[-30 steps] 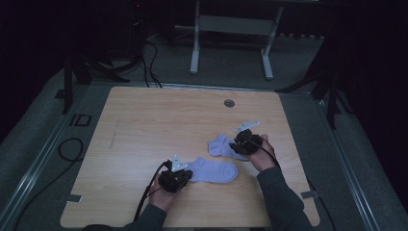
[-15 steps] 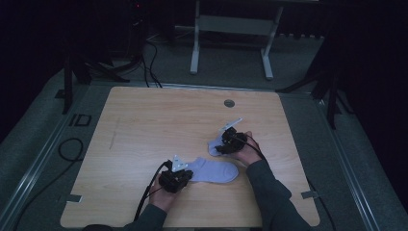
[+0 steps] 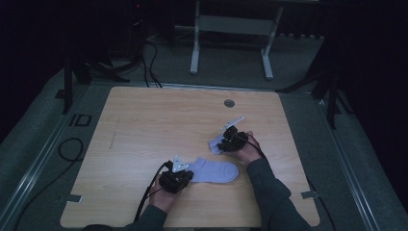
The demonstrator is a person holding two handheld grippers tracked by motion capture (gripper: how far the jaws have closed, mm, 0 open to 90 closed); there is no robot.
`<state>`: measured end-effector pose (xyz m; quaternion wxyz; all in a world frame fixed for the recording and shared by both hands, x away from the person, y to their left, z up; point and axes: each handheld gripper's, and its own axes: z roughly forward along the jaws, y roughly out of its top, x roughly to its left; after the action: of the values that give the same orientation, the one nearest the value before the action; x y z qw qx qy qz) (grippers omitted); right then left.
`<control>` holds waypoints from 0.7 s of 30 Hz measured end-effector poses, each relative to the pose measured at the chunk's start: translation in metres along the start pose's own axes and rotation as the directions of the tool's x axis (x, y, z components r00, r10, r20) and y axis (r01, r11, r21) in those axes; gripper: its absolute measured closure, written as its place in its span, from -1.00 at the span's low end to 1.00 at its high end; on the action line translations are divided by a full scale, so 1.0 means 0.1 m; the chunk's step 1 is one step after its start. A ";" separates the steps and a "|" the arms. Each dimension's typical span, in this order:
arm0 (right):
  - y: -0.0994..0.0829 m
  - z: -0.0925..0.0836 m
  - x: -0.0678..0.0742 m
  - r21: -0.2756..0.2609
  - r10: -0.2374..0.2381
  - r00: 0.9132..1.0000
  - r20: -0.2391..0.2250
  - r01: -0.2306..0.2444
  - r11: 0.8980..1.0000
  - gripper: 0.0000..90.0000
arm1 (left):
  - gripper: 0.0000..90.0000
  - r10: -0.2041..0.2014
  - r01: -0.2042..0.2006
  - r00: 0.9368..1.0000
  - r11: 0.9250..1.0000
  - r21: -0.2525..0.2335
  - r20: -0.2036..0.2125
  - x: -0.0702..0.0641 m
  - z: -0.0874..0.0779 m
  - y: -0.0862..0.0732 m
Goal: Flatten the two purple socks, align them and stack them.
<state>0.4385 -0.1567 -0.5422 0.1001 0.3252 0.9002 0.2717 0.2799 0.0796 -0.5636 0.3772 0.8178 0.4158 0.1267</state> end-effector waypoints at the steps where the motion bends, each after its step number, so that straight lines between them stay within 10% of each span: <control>1: 0.00 0.00 0.00 0.000 0.003 1.000 0.001 -0.003 1.000 0.53 | 0.90 0.000 0.000 1.000 1.000 0.000 0.000 0.00 0.00 0.00; 21: 0.02 -0.13 0.02 -0.047 -0.003 1.000 0.023 0.004 0.999 0.90 | 0.87 -0.008 0.008 1.000 1.000 0.002 0.011 0.01 -0.03 0.00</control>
<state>0.4329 -0.1599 -0.5302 0.1183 0.3243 0.8929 0.2889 0.2788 0.0815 -0.5617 0.3793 0.8172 0.4169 0.1203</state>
